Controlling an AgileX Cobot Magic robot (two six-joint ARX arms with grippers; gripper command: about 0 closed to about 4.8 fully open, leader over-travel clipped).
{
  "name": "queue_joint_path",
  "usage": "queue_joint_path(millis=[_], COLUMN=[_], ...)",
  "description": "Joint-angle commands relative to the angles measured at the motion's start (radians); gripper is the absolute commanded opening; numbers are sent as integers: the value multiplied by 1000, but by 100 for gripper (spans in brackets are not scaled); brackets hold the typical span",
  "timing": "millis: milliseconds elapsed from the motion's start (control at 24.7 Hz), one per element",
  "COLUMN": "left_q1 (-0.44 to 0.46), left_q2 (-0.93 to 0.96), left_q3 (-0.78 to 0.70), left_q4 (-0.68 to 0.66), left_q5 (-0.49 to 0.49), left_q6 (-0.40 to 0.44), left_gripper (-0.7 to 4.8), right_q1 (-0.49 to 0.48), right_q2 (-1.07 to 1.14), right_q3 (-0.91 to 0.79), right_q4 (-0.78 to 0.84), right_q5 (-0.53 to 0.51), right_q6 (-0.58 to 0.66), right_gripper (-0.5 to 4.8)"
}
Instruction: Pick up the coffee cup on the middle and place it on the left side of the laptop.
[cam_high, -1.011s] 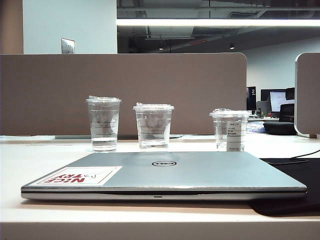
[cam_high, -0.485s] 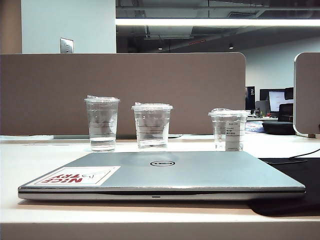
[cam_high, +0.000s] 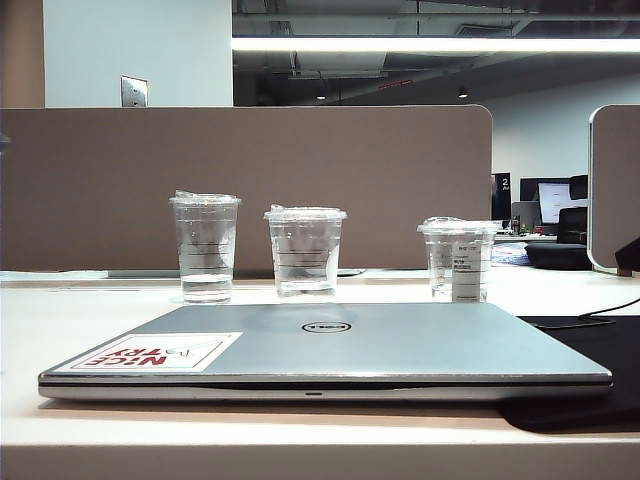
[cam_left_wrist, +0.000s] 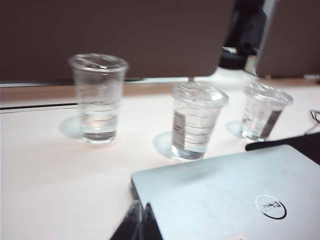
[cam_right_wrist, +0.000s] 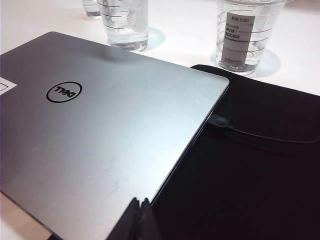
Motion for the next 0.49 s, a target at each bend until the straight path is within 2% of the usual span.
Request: queue_joint_path(millis=[40, 81, 121, 162, 243, 324, 485], left_q1=[-36, -49, -49, -49, -50, -52, -71], left_q2=[192, 335, 481, 545, 813, 942, 1165], left_q3=[70, 119, 168, 188, 287, 345, 475], left_q4=[136, 203, 270, 303, 426, 481, 508], left_q5=[0, -1, 0, 5, 106, 163, 181], left_q6=[50, 71, 79, 80, 94, 95, 95], left_gripper=[146, 344, 479, 479, 479, 479, 479], right_q1=[0, 0, 0, 0, 0, -1, -1], right_q2=[2, 2, 2, 2, 2, 2, 2], right_q3=[-4, -4, -4, -4, -4, -4, -4], right_q4=[18, 18, 18, 17, 18, 18, 18], right_q5=[0, 0, 0, 0, -1, 0, 0], right_q6=[2, 2, 2, 2, 2, 2, 2], right_gripper=[-5, -5, -5, -5, -5, -5, -5])
